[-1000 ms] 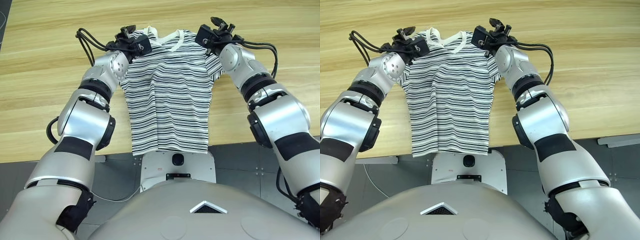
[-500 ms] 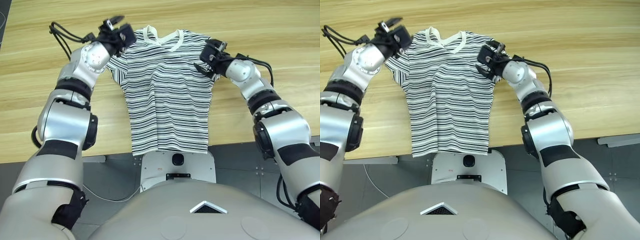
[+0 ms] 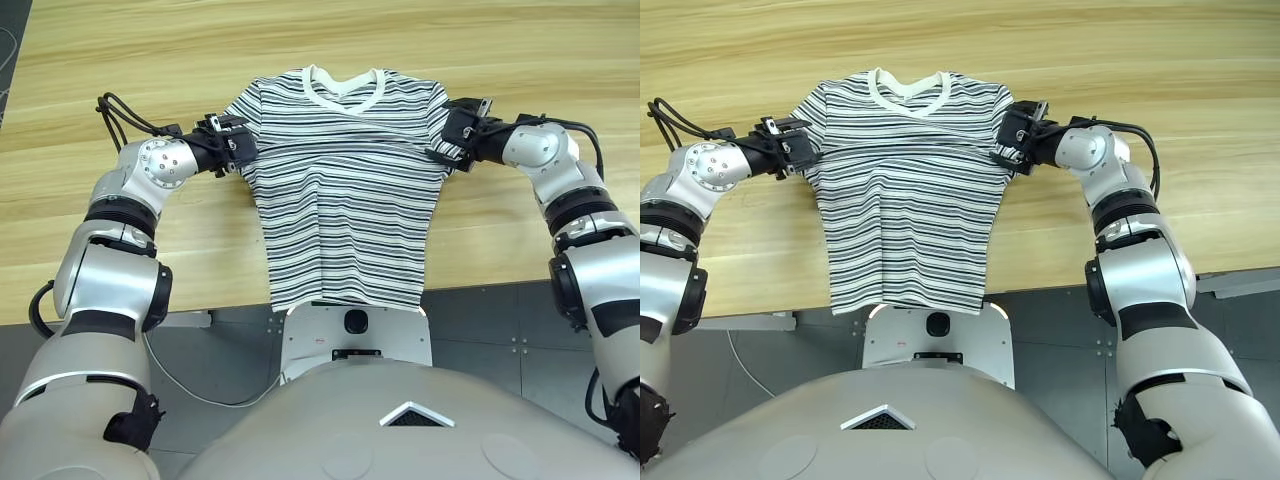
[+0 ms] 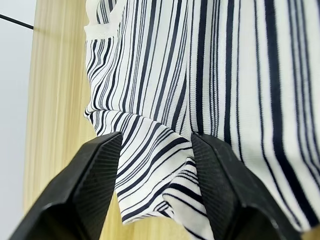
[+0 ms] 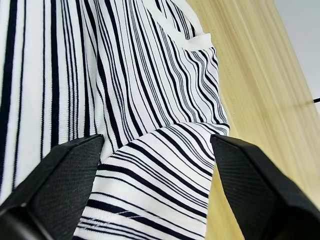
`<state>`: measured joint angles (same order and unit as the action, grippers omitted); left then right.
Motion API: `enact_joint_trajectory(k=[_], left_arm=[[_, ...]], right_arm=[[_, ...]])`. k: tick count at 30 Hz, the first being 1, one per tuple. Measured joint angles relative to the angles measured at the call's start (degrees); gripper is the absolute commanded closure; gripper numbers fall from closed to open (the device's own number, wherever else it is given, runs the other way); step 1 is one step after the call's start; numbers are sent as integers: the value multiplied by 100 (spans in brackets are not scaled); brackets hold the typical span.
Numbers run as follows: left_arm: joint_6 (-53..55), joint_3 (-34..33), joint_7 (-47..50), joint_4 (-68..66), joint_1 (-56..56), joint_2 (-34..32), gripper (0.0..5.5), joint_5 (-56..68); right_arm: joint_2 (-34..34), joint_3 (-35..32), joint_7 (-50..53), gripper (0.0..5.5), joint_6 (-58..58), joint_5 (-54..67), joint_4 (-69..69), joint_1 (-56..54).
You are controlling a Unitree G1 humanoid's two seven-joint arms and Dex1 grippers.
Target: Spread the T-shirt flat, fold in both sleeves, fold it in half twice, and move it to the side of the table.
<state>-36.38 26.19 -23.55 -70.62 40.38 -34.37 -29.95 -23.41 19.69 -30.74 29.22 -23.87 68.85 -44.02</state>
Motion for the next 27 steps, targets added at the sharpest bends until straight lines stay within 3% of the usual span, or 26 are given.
enact_joint_trajectory(k=[3,6,14,19,22,24,27], left_arm=[[14,293,1061,-38,33,-3,293,-424],[-134,339,1577,-97,42,4,293,-532],[-1883,-26,114,527,-223,97,293,498],[-1998,-202,-714,1355,-442,-35,293,970],[-1555,-369,-426,1465,-422,-300,293,814],[-576,-760,329,1225,-186,-342,293,751],[218,-1141,594,973,-62,-170,293,1106]], right_arm=[[-141,71,1230,157,200,-298,129,-56],[-135,-149,1547,157,548,-143,168,-181],[192,-1183,-1329,157,1124,1856,-203,-93],[80,-1019,-3503,157,756,2373,-1011,630],[-78,-917,-3796,157,636,2361,-1381,1026],[-59,-964,-3564,157,585,2411,-1719,1159],[33,-1139,-3218,157,517,2606,-2190,1383]])
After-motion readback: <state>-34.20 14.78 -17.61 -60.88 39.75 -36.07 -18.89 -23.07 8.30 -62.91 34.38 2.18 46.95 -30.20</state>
